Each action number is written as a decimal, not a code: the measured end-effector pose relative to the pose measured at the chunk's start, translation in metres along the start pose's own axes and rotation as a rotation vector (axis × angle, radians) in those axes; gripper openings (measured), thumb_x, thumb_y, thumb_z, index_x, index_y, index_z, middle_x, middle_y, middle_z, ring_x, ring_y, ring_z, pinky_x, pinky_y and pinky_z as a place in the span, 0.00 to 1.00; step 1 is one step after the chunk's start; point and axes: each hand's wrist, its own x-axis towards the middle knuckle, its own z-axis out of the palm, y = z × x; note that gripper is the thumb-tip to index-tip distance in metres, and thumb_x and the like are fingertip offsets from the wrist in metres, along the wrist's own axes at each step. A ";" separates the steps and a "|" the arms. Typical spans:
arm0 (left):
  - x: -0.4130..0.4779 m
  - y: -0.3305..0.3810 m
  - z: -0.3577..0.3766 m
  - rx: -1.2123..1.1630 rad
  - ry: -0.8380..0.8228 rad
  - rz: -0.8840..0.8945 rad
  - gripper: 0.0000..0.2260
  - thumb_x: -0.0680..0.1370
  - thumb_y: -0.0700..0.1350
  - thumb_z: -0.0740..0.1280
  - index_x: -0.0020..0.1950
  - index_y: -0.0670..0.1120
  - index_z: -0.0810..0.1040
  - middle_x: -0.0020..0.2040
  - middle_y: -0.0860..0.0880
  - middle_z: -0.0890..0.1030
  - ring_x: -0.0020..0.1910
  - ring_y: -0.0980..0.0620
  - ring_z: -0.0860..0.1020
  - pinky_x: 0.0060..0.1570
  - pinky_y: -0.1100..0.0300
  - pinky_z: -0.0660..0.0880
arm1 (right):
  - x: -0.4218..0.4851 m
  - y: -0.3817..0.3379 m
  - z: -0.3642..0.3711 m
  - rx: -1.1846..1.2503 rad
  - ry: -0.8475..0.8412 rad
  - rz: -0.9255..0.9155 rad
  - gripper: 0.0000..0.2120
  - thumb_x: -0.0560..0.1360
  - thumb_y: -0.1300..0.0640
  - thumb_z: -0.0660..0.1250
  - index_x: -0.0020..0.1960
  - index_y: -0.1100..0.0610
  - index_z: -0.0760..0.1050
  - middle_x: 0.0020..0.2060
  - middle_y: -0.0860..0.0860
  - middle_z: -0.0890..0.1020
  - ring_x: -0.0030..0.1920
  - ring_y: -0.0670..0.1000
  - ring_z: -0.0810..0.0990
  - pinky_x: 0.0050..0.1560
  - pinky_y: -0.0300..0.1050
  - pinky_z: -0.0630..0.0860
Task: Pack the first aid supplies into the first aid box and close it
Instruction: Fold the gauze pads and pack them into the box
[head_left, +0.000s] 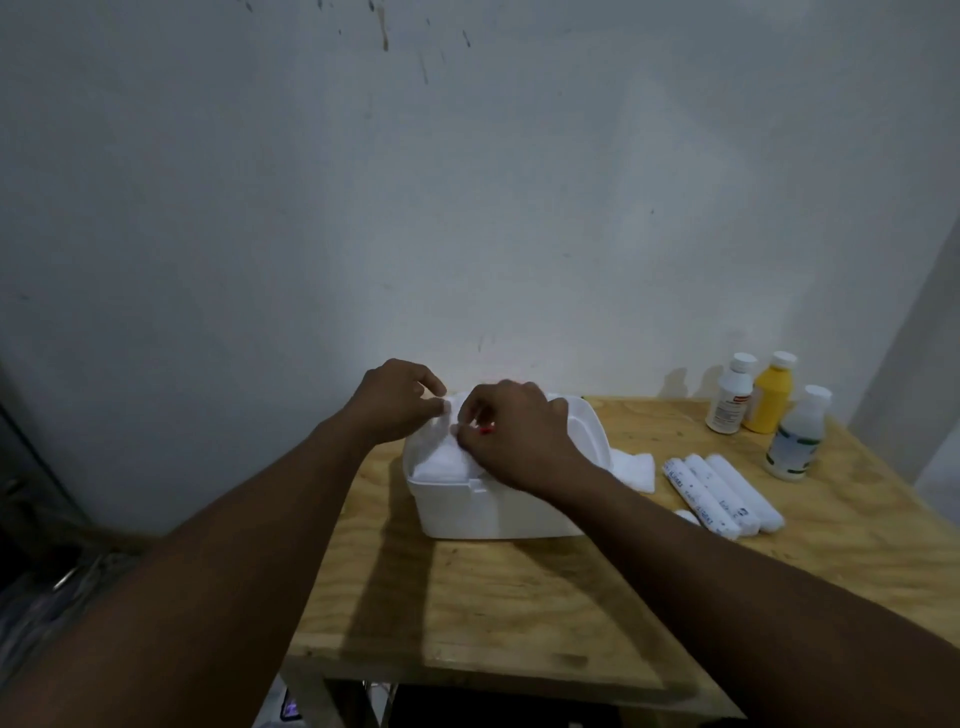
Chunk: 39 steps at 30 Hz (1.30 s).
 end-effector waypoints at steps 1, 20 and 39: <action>0.000 0.003 0.000 0.001 0.016 0.013 0.10 0.75 0.48 0.75 0.54 0.47 0.85 0.47 0.52 0.79 0.49 0.54 0.76 0.48 0.62 0.68 | 0.000 0.003 -0.008 0.005 0.025 0.001 0.06 0.72 0.46 0.67 0.45 0.47 0.79 0.44 0.46 0.83 0.55 0.52 0.77 0.57 0.53 0.66; 0.013 0.160 0.095 0.357 -0.238 0.422 0.11 0.76 0.54 0.69 0.57 0.54 0.82 0.60 0.53 0.80 0.60 0.50 0.77 0.60 0.51 0.72 | -0.061 0.160 -0.106 -0.244 -0.257 0.298 0.06 0.69 0.50 0.70 0.46 0.44 0.79 0.47 0.46 0.79 0.53 0.53 0.80 0.54 0.54 0.78; 0.011 0.193 0.164 0.948 -0.411 0.424 0.05 0.77 0.42 0.66 0.51 0.48 0.73 0.44 0.49 0.72 0.56 0.46 0.79 0.70 0.41 0.58 | -0.083 0.164 -0.084 -0.559 -0.354 0.150 0.12 0.70 0.47 0.69 0.51 0.51 0.76 0.58 0.51 0.70 0.62 0.58 0.65 0.57 0.56 0.63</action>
